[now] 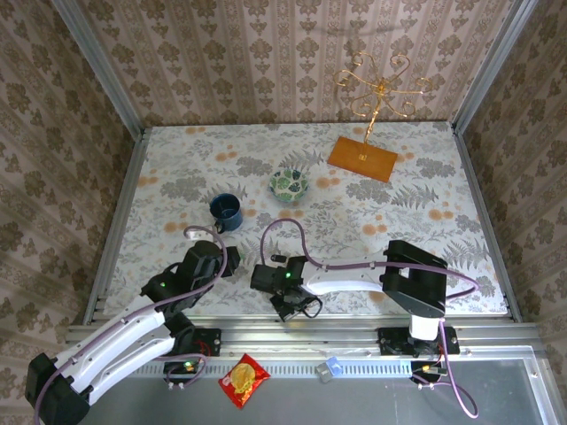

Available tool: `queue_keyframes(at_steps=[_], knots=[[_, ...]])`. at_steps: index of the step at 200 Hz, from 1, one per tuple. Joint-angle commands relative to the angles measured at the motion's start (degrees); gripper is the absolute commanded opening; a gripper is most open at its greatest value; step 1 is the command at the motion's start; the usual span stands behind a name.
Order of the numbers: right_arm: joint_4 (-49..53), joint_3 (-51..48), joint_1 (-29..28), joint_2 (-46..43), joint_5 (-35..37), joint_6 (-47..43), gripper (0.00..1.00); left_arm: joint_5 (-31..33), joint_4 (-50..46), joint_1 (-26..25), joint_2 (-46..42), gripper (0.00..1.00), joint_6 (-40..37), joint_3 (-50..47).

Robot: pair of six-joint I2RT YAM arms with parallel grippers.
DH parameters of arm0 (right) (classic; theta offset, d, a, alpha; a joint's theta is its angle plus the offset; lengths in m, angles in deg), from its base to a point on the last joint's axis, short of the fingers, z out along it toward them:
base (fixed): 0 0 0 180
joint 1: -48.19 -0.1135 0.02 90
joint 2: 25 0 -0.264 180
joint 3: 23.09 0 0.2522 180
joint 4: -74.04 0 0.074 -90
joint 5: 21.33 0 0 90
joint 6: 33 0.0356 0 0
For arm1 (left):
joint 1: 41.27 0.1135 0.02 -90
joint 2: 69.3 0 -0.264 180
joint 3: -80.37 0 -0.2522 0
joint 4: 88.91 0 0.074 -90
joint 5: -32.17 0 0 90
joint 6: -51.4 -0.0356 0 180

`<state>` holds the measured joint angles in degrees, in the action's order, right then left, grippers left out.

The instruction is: Put the keys on the keyring

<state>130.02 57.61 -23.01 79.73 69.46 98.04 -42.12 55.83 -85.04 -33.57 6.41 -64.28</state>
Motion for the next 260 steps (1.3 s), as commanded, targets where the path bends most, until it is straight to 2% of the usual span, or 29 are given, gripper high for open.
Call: queue_keyframes(at_steps=[1,21,46,91,143,179,260], knots=[[3.1,0.9,-0.2,-2.2,5.4,0.6,0.0,0.4,-0.7,0.5,-0.5,0.48,-1.1,0.3],[1.9,-1.3,0.9,-7.1,9.8,-0.3,0.0,0.9,-0.2,0.6,-0.2,0.48,-2.7,1.1],[-4.8,-6.8,3.3,-15.0,11.2,-5.0,0.0,1.6,1.8,0.7,0.1,0.48,-6.3,1.9],[-14.9,-13.2,9.2,-24.5,8.4,-16.2,0.0,0.5,10.0,1.6,0.9,0.49,-15.1,2.0],[-15.7,-16.4,16.6,-30.2,5.6,-25.2,0.0,-7.0,19.5,2.1,4.7,0.49,-24.8,2.1],[-13.3,-20.2,19.7,-31.6,4.7,-24.8,0.0,-8.9,24.5,2.1,7.3,0.48,-26.5,1.4],[-13.4,-26.6,20.0,-30.3,1.3,-16.2,0.0,-9.6,28.3,2.1,12.8,0.48,-26.6,2.2]])
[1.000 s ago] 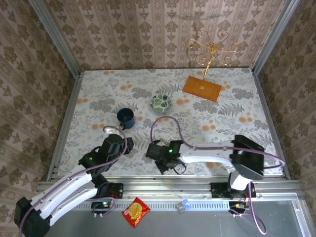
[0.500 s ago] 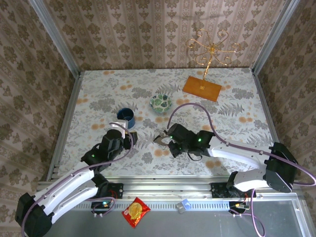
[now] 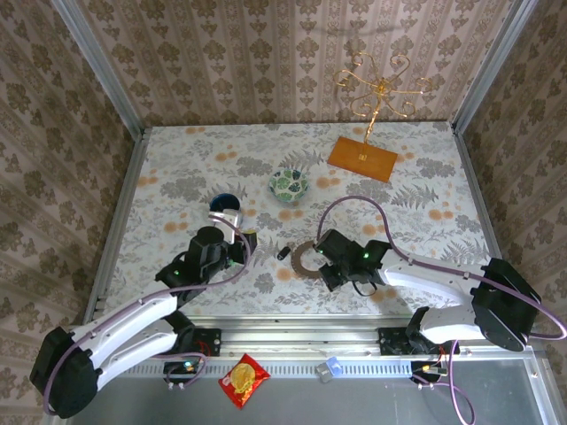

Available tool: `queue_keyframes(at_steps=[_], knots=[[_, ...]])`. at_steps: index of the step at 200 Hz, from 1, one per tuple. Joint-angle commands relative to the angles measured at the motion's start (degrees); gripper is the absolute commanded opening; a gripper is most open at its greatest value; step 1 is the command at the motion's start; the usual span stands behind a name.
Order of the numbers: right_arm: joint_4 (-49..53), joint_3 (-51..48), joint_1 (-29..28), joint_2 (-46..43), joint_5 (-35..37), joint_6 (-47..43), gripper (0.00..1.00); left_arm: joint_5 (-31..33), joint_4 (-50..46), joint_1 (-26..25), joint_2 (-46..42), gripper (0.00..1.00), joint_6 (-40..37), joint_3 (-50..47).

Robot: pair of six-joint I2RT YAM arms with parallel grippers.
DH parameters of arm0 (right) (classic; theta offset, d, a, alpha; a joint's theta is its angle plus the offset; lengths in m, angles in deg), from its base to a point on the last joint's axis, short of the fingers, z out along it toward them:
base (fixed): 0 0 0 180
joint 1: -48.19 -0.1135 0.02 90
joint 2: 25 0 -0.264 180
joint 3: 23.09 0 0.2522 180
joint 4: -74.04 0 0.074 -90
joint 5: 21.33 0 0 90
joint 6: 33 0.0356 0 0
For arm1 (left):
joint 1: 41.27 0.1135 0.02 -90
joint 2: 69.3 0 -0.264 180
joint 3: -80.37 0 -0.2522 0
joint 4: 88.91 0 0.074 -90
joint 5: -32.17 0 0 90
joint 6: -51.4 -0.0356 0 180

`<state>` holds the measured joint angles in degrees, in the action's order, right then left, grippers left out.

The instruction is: Put the keys on the keyring

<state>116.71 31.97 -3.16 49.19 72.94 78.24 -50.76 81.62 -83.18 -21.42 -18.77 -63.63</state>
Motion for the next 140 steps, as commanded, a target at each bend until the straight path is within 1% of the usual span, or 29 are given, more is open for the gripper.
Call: queue_keyframes(at_steps=[1,111,140], knots=[[-0.1,-0.9,0.2,0.3,-2.2,3.6,0.0,-1.0,2.5,0.3,0.6,0.48,-1.4,1.6],[0.8,1.9,0.6,9.2,-5.0,5.1,0.0,-0.9,1.6,0.3,-0.8,0.47,-1.6,1.0],[1.2,3.0,0.7,10.4,-5.4,5.4,0.09,-0.7,1.3,0.3,-1.2,0.47,-1.7,1.0]])
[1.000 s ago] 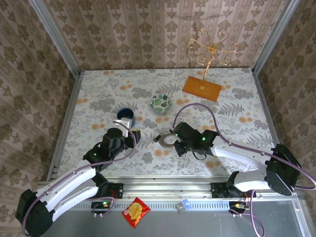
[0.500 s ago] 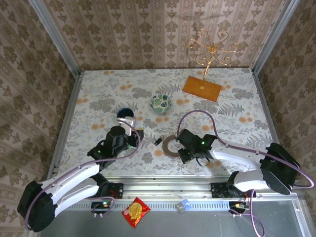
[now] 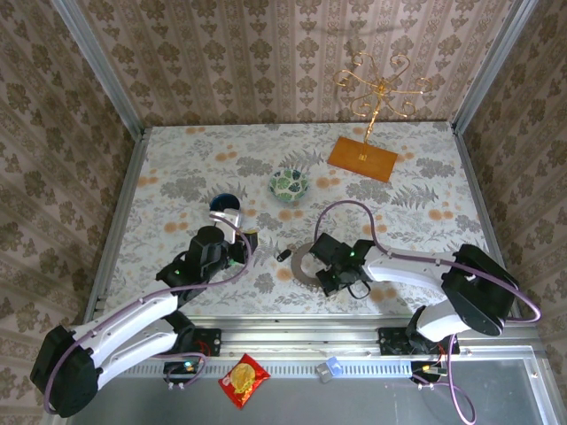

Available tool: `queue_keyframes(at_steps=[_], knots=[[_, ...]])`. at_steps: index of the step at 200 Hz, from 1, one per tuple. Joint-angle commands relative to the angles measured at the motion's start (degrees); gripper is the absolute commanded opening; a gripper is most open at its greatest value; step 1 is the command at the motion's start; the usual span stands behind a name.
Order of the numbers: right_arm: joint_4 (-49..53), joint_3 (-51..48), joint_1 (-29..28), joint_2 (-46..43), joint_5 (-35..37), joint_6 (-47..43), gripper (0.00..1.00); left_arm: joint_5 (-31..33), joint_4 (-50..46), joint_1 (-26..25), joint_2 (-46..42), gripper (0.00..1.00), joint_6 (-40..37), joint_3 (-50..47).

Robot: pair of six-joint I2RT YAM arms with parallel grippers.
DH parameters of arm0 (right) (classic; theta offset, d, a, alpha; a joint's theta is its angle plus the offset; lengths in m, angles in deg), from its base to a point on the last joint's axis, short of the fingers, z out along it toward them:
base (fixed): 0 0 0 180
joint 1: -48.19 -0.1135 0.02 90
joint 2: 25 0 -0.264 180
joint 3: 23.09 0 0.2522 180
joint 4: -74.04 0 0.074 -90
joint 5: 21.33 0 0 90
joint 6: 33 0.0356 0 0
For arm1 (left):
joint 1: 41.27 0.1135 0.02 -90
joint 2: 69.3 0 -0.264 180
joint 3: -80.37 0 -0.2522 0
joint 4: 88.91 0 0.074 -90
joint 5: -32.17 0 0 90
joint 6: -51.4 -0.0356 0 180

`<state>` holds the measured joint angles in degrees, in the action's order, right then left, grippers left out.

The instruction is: Put the keys on the keyring

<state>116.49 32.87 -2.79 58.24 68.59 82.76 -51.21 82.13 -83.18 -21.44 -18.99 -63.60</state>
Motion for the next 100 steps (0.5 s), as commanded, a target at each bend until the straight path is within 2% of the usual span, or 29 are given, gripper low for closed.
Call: queue_keyframes(at_steps=[1,20,75,100], knots=[[1.5,2.1,0.3,1.4,-1.1,0.9,0.09,-0.3,0.8,0.3,-1.2,0.47,-1.5,1.0],[1.8,3.0,0.5,1.8,-1.0,1.1,0.15,-0.2,0.6,0.3,-1.4,0.47,-1.6,1.0],[4.9,4.8,1.5,2.3,-0.5,1.6,0.18,-0.3,0.5,0.3,-1.4,0.47,-1.7,1.0],[7.4,6.6,1.6,2.8,-1.2,1.3,0.24,-0.3,0.4,0.3,-1.4,0.47,-1.7,1.1]])
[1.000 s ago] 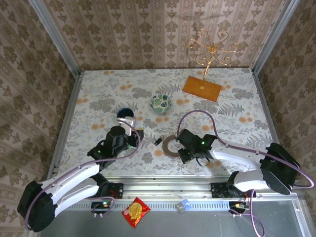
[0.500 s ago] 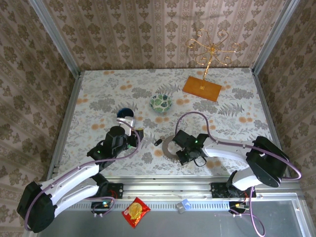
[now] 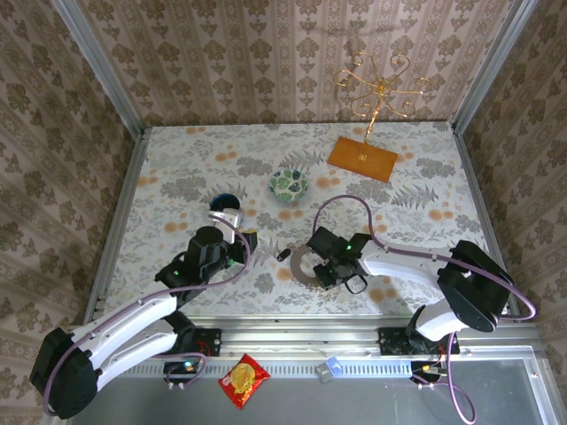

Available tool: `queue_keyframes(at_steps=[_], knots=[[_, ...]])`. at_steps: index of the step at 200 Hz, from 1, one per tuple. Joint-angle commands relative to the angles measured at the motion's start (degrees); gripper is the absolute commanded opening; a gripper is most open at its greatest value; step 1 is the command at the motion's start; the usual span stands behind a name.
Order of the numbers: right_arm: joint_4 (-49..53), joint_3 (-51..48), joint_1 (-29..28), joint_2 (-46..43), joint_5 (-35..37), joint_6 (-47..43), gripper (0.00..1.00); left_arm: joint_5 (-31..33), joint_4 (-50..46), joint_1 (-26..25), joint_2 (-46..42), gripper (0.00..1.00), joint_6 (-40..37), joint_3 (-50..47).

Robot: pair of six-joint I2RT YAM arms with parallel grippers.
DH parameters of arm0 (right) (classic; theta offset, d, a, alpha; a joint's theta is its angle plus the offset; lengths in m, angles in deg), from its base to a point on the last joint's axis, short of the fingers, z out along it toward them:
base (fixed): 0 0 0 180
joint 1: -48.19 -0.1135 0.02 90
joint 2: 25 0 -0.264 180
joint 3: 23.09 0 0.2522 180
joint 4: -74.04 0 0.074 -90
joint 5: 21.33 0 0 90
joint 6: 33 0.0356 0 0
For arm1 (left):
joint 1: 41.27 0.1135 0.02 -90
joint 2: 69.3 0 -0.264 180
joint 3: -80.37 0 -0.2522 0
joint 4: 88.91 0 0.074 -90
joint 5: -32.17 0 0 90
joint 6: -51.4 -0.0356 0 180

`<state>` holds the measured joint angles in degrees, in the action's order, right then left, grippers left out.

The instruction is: Put the keys on the keyring

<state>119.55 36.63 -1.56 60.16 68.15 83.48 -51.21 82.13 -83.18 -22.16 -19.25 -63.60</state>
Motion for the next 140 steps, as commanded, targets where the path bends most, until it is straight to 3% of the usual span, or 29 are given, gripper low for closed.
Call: queue_keyframes(at_steps=[1,35,140], knots=[[4.5,2.9,0.3,0.8,-0.8,0.5,0.24,-0.3,0.4,0.3,-0.7,0.47,-1.5,1.1],[7.6,5.4,0.2,1.4,-1.3,0.9,0.29,-0.3,0.5,0.3,-0.7,0.47,-1.5,1.1],[19.2,16.1,-4.6,12.9,6.3,3.6,0.26,-0.4,0.2,0.3,-1.1,0.47,-1.9,0.9]])
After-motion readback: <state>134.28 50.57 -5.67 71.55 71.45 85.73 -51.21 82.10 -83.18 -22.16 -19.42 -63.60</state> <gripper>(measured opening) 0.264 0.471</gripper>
